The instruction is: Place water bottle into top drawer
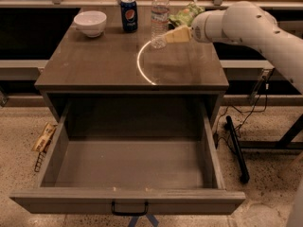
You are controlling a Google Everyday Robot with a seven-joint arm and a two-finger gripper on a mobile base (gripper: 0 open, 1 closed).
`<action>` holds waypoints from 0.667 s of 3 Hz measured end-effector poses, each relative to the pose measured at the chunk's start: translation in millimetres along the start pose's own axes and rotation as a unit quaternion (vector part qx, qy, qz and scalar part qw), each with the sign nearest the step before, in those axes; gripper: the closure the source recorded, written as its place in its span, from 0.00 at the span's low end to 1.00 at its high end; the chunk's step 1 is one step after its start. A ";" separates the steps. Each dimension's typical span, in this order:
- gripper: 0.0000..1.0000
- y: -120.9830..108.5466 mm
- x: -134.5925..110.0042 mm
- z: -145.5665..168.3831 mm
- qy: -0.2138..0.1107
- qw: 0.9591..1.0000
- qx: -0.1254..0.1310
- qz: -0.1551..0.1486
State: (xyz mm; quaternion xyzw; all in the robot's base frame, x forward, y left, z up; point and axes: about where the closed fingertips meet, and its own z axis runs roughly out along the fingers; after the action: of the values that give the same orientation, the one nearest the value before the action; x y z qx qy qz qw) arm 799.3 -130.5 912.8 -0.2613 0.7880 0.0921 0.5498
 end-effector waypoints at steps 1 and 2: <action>0.00 2.8 -14.5 25.7 -0.031 0.999 -0.009 -0.013; 0.00 -2.3 -25.8 49.0 -0.057 0.998 -0.005 -0.025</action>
Offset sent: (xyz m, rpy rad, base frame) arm 0.0790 0.0322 0.0123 0.0270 -0.1921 0.0427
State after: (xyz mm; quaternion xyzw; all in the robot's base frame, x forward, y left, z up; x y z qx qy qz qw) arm 847.3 -103.2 918.2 -0.2776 0.7483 0.0973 0.5945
